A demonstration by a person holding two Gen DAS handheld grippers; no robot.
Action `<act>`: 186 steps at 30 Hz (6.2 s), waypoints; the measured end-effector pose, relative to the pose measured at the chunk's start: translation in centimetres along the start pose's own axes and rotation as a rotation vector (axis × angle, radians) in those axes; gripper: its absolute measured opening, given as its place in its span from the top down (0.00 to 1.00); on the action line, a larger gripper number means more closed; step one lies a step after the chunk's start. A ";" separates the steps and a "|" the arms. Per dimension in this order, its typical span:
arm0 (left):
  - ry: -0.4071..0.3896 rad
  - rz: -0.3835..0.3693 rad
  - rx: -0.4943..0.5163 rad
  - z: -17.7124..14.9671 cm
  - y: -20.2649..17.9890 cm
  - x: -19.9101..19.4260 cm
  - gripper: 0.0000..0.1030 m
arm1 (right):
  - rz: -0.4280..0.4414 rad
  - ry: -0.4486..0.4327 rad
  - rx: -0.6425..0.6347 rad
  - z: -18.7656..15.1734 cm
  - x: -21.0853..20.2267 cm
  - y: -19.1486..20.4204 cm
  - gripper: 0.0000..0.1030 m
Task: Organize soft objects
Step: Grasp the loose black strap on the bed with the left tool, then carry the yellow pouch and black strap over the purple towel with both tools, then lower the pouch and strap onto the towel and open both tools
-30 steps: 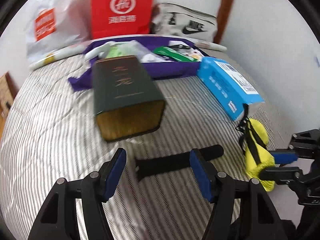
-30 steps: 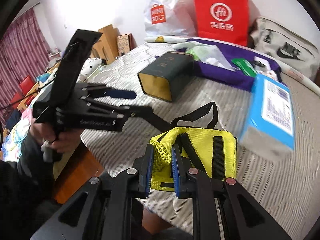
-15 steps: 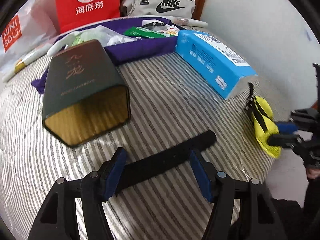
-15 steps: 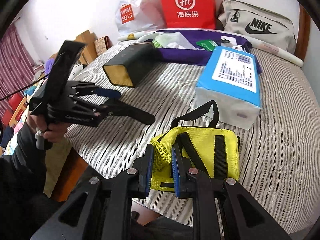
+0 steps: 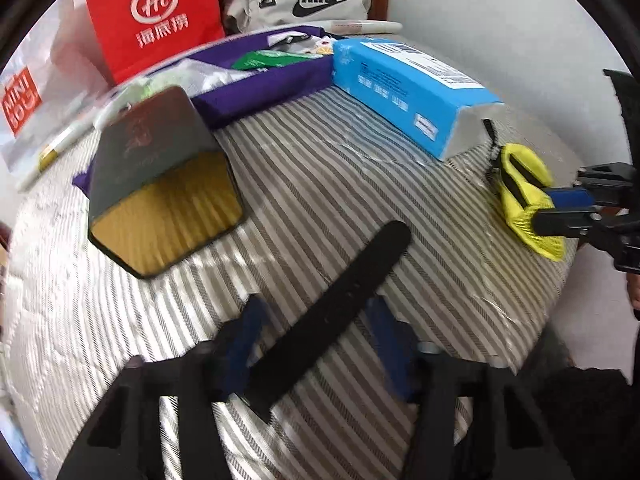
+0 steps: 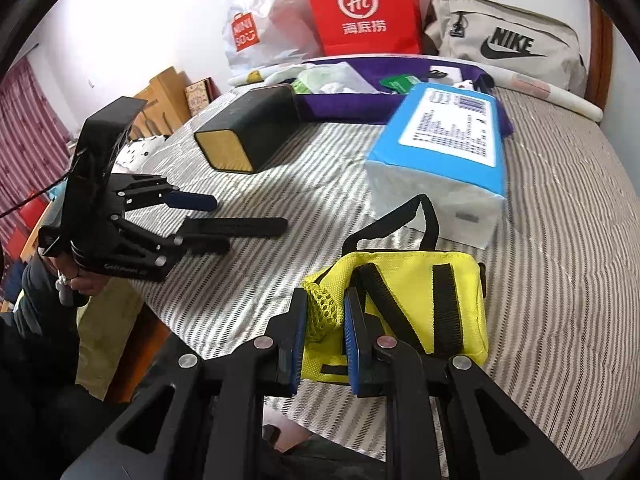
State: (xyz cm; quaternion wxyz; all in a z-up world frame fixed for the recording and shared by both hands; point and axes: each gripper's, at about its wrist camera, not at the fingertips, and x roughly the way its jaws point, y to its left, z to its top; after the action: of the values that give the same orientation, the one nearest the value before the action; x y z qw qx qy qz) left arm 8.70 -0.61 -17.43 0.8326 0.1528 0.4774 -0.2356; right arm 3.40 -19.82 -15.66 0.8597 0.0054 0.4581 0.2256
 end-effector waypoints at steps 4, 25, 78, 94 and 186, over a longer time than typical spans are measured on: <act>-0.008 -0.003 0.031 -0.6 -1.0 -0.5 0.79 | -0.008 -0.001 0.007 -0.3 0.0 -0.3 0.83; -0.068 -0.004 -0.081 -1.6 -0.8 -0.3 0.77 | -0.012 0.020 0.009 -0.7 1.1 -0.5 0.84; -0.260 0.043 -0.318 3.8 5.4 -9.5 0.81 | -0.017 -0.179 -0.062 7.8 -6.2 0.6 0.85; -0.257 0.038 -0.378 8.3 8.5 -7.9 0.81 | -0.040 -0.210 -0.094 14.0 -4.2 -0.5 0.85; -0.005 -0.025 -0.458 23.0 19.8 8.2 0.71 | -0.022 0.067 -0.131 28.8 15.9 -8.3 0.55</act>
State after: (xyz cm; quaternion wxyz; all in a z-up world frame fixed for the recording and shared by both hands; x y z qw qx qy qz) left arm 39.55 3.05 -12.56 0.8437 -0.0466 0.5182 -0.1320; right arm 36.92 -15.36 -13.27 0.8448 -0.0632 0.4711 0.2458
